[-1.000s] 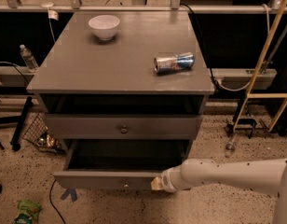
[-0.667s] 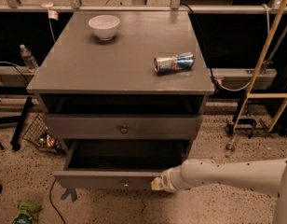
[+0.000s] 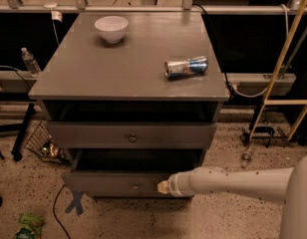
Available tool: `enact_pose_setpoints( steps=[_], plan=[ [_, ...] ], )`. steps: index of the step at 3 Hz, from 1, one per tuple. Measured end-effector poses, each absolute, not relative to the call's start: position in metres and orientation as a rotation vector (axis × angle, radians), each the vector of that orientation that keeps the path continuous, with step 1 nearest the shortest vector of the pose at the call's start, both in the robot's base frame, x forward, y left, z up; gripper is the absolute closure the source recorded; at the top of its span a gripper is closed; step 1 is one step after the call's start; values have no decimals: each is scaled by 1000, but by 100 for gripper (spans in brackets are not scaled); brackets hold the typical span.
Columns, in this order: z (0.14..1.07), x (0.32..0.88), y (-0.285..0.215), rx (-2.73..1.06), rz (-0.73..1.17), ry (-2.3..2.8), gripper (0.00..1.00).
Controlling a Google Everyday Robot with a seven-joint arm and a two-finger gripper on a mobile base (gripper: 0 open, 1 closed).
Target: Close middle drawer
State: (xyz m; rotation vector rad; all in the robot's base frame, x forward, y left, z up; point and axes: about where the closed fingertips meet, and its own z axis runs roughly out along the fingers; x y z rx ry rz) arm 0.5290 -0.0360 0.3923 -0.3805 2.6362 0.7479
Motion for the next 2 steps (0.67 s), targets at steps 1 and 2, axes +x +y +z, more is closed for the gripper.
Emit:
enact_pose_setpoints(
  steps=[1, 2],
  plan=[
    [405, 578, -16, -423, 762, 2471, 100],
    [418, 605, -3, -447, 771, 2371, 100]
  ],
)
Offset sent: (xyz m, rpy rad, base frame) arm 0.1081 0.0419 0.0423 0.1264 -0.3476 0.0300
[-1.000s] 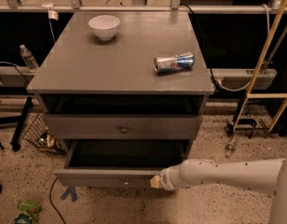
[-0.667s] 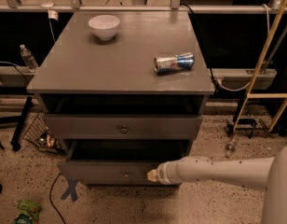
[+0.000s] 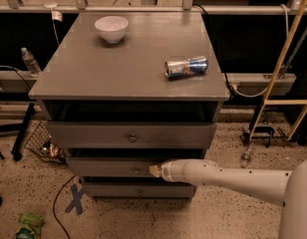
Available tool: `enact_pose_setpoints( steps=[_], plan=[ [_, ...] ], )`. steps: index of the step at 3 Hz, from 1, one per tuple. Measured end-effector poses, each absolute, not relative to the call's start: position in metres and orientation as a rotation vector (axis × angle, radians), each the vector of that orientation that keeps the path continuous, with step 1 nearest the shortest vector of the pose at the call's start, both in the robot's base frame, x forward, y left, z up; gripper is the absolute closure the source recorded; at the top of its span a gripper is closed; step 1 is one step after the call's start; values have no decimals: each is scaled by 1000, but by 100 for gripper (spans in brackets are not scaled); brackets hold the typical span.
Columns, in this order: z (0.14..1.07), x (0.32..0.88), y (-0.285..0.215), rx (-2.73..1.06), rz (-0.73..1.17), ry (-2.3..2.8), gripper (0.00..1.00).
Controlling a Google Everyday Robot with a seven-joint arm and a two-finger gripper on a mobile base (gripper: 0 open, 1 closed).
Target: Close middle drawer
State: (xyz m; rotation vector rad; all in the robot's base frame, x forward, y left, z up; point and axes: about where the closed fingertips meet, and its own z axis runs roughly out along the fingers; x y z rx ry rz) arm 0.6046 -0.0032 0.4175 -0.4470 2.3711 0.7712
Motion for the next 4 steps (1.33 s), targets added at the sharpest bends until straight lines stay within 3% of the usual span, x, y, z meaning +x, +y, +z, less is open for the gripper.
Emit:
enact_pose_setpoints(
  steps=[2, 4],
  plan=[
    [425, 614, 5, -464, 782, 2320, 100],
    [407, 597, -32, -439, 664, 2510, 100]
  ],
)
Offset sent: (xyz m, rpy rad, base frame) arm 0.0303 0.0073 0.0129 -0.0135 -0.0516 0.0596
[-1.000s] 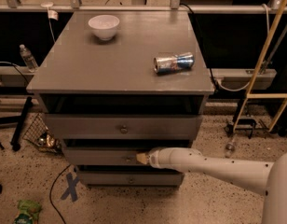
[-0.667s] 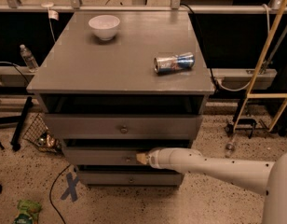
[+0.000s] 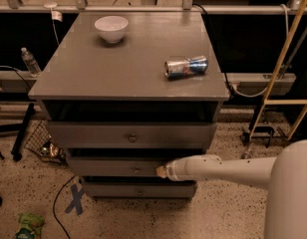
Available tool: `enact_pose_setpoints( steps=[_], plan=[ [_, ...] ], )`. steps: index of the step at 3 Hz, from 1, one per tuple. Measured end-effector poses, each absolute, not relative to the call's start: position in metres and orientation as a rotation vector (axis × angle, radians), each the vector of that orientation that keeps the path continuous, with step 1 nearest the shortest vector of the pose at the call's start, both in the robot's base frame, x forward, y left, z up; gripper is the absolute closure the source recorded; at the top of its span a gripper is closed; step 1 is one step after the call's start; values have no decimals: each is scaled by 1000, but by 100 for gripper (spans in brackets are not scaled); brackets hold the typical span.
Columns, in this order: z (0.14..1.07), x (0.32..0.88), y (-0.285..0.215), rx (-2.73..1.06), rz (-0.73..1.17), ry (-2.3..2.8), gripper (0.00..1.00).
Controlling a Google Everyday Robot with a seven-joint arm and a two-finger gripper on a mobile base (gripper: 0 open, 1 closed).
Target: Close middle drawer
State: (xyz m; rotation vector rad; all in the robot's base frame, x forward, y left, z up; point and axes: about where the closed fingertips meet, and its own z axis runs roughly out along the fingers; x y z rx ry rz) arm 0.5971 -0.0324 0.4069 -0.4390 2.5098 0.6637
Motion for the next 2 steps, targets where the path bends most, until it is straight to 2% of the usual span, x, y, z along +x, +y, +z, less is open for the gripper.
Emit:
enact_pose_setpoints(
  steps=[2],
  plan=[
    [377, 565, -97, -279, 547, 2727, 100]
  ],
)
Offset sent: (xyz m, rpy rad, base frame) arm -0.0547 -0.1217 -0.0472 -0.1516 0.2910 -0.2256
